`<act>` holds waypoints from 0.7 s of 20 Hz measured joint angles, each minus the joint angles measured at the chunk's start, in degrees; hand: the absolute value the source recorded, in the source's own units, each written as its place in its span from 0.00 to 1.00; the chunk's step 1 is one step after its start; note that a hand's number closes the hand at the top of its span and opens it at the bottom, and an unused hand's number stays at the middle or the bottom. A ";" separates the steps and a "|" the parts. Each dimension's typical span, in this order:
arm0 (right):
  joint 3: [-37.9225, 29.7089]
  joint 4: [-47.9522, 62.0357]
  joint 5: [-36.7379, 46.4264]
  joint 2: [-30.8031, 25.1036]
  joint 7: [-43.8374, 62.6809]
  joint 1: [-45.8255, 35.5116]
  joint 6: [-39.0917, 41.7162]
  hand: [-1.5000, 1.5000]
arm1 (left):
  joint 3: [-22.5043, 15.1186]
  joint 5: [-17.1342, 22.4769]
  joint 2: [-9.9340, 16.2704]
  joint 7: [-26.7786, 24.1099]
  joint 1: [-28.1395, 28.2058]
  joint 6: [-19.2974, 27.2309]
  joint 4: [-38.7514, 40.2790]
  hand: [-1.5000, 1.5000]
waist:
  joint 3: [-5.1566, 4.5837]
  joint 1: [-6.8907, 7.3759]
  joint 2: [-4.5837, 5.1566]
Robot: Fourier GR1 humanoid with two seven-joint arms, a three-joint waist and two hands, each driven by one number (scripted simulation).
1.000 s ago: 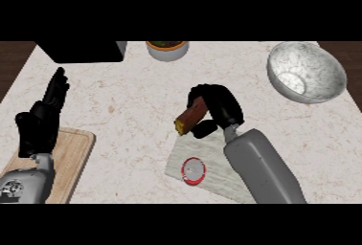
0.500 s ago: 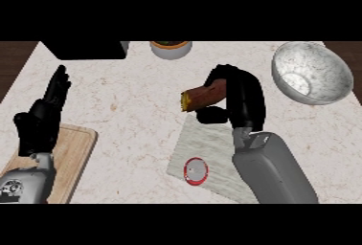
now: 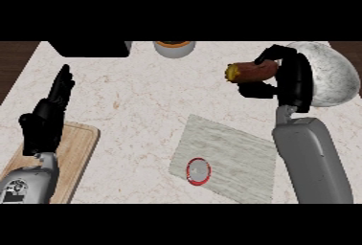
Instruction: Pick the sweet potato from the placemat and place it in the bowl
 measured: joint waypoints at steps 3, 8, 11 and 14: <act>-5.91 5.48 -4.66 -3.51 -6.69 -1.71 -1.61 1.00 | -0.61 -0.63 -0.60 0.47 0.12 0.31 -1.11 0.50 | 0.03 0.29 0.13; -11.17 15.98 -5.48 -8.91 -16.17 -2.98 -5.47 1.00 | 0.67 0.29 0.25 0.41 -1.12 -1.12 0.28 0.50 | 0.02 0.49 0.25; -13.26 24.24 -4.11 -12.65 -20.66 -4.86 -7.64 1.00 | 0.42 0.02 -0.12 0.21 -1.74 -1.05 0.58 0.50 | 0.04 0.99 0.47; -14.98 32.58 -2.20 -16.10 -24.33 -6.58 -10.58 1.00 | 0.51 0.10 -0.33 -0.26 -1.80 -1.12 0.84 0.50 | 0.07 1.46 0.67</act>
